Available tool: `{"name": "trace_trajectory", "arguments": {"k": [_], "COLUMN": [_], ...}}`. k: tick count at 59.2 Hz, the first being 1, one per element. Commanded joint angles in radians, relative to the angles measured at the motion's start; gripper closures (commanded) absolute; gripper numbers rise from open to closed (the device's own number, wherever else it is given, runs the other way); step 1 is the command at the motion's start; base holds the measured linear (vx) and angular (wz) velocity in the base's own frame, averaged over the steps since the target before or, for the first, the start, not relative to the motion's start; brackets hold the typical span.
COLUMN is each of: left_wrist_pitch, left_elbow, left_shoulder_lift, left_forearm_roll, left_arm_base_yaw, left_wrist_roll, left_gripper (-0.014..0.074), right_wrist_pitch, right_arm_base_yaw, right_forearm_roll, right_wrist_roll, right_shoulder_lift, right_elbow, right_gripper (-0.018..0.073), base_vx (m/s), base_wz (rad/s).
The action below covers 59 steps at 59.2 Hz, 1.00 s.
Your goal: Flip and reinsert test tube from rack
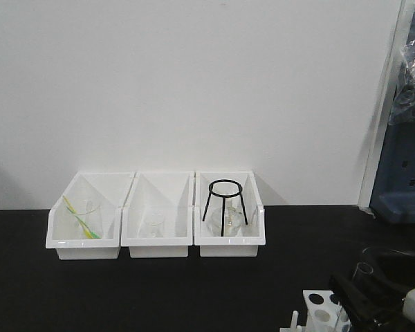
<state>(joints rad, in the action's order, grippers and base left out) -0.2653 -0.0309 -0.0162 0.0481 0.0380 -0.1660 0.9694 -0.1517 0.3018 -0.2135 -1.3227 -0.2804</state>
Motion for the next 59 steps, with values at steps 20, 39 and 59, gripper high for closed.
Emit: {"name": "trace_trajectory", "arguments": {"k": [20, 39, 59], "left_wrist_pitch": [0.085, 0.085, 0.085], "left_elbow": [-0.002, -0.002, -0.002], "left_shoulder_lift": [-0.011, -0.011, -0.011], "left_forearm_roll": [-0.005, -0.005, -0.005], "left_arm_base_yaw": [-0.003, -0.003, -0.003], "left_wrist_roll": [0.0, 0.0, 0.0], "left_gripper": [0.0603, 0.0603, 0.0603], "right_wrist_pitch": [0.202, 0.253, 0.252], "right_arm_base_yaw": [0.003, 0.003, 0.003], "right_forearm_roll": [0.005, 0.017, 0.017], "right_wrist_roll": [0.082, 0.089, 0.095], "right_shoulder_lift": [-0.153, -0.223, -0.241], "right_elbow": [0.01, 0.01, 0.01], "right_gripper": [0.0568, 0.0568, 0.045], "base_vx": [0.0, 0.0, 0.0], "base_wz": [0.0, 0.0, 0.0]}}
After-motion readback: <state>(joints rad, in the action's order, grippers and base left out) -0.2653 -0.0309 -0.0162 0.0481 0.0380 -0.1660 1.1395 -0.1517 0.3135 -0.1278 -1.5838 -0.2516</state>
